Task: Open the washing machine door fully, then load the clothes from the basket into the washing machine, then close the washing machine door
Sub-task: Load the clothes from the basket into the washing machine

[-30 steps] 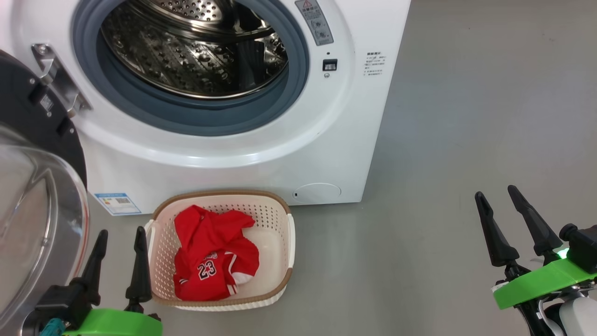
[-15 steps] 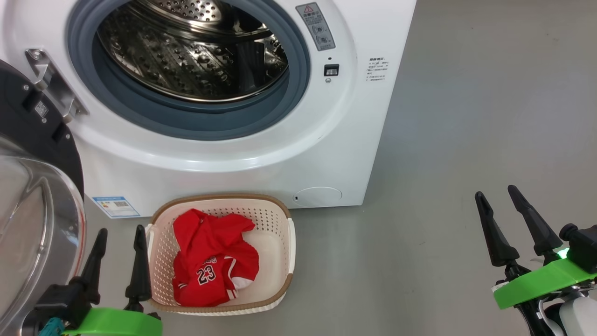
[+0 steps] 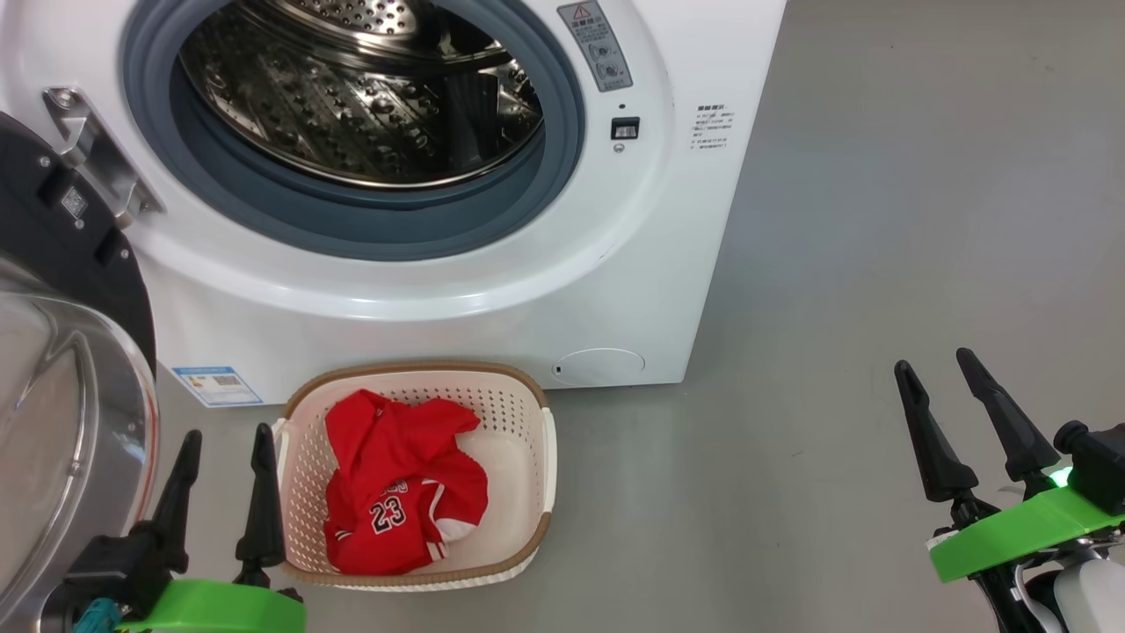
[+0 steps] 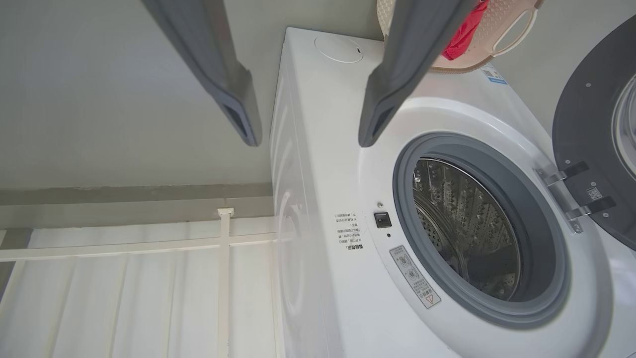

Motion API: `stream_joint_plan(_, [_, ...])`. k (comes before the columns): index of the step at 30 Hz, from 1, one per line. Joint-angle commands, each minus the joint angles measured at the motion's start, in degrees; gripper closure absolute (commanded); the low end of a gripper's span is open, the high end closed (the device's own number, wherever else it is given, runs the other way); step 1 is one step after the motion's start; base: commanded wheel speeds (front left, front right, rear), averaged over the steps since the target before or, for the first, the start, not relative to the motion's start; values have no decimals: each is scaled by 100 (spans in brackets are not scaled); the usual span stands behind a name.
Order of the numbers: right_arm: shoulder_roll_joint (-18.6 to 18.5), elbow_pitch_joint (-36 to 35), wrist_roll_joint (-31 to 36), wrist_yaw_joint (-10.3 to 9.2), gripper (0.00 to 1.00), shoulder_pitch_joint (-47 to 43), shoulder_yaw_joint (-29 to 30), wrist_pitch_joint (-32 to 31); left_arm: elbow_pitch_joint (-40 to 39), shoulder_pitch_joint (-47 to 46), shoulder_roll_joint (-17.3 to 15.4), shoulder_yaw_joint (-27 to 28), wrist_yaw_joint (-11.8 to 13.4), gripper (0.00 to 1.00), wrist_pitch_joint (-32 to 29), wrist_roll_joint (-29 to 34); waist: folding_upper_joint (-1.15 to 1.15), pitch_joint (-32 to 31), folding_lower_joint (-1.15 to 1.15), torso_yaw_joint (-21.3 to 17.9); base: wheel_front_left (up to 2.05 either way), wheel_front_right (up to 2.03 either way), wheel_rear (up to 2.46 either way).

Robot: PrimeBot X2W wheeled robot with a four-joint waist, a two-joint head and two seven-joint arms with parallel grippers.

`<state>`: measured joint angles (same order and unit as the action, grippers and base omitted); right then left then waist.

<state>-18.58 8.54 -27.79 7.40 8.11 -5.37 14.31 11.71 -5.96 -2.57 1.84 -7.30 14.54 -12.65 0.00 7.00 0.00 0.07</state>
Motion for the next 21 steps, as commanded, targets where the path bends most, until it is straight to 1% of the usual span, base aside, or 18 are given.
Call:
stream_joint_plan(1, [-96,-148,27,9,0,40,-112,69,-153,-138,-67,201,-18,0,46,66,0,6,0,1,0,0,0])
stream_joint_plan(14, [-87,-161,10,9,0,55,-162,69,-116,-186,-60,198,-18,0,46,86,0,120,0,3,0,0,0])
stream_joint_plan(21, [-104,-186,-35,9,0,169,-229,69,-55,-333,-78,206,-2,0,46,156,0,408,0,-22,0,0,0])
